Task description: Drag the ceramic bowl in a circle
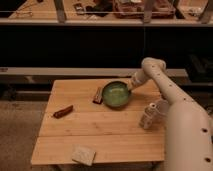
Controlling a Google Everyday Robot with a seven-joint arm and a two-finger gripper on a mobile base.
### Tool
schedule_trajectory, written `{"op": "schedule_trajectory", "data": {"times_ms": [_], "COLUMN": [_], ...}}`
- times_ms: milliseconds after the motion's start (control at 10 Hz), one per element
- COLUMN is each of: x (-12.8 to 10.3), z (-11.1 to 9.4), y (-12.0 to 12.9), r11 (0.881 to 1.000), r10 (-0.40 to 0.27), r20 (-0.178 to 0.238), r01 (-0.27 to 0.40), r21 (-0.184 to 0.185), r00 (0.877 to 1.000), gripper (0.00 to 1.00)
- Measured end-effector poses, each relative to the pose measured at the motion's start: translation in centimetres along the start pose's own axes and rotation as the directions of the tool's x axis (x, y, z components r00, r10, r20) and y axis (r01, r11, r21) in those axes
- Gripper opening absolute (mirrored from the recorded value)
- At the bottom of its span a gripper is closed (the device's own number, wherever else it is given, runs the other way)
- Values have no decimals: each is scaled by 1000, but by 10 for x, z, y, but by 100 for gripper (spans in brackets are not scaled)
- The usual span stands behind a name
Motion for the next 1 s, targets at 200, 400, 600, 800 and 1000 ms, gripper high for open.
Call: {"op": "schedule_trajectory", "data": {"times_ms": [200, 400, 600, 800, 1000], "x": [-18, -41, -72, -102, -114], "z": [4, 0, -5, -11, -19], "y": [-24, -34, -30, -10, 24], "r11": [994, 984, 980, 985, 997], "r10": [-82, -139, -162, -146, -80], "r20": [21, 30, 56, 88, 105], "r01": [80, 134, 154, 137, 78], "r21": [70, 113, 125, 105, 24], "r00": [996, 990, 985, 985, 991], "gripper": [10, 10, 10, 10, 10]}}
